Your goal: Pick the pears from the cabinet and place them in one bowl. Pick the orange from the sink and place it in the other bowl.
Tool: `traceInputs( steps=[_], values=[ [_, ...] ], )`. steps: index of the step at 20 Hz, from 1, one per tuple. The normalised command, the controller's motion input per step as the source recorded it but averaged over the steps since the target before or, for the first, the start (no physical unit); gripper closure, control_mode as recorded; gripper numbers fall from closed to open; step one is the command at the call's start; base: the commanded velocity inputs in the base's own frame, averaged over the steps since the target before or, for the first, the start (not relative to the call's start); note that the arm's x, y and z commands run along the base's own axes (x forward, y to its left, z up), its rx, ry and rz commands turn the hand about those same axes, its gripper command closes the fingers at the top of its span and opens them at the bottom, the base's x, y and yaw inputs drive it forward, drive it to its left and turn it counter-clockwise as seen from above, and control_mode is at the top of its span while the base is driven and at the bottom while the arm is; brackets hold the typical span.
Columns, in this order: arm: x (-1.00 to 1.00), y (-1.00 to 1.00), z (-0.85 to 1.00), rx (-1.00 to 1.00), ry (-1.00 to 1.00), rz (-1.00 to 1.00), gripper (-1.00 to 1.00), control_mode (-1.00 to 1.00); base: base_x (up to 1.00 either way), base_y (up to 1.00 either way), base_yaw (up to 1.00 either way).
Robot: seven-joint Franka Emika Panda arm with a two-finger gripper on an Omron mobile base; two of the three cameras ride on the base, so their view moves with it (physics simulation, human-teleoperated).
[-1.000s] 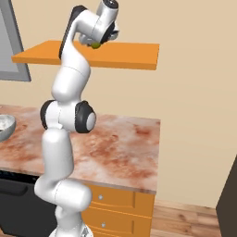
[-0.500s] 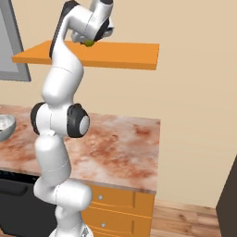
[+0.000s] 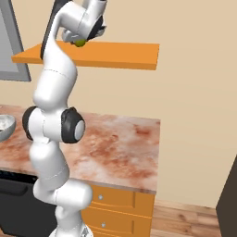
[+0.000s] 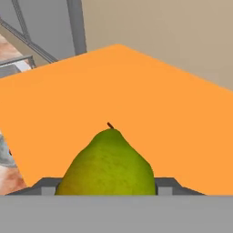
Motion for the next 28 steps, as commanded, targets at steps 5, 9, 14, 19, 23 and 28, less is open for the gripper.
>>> traceInputs(
  steps=[5,9,14,19,23,28],
  values=[
    [-0.45,0.16,0.0,0.0,0.05,0.05,1.0,-1.0,0.0,0.0,0.0],
    [-0.41,0.26,-0.1,0.0,0.0,0.03,1.0,-1.0,0.0,0.0,0.0],
    [-0.36,0.27,-0.13,0.0,0.0,0.07,1.0,-1.0,0.0,0.0,0.0],
    [-0.33,0.32,-0.15,0.0,0.02,0.03,1.0,-1.0,0.0,0.0,0.0],
    [-0.24,0.33,-0.24,0.02,0.09,0.03,1.0,-1.0,0.0,0.0,0.0],
    [-0.2,0.31,-0.28,0.11,0.06,0.0,1.0,-1.0,0.0,0.0,0.0]
  ],
)
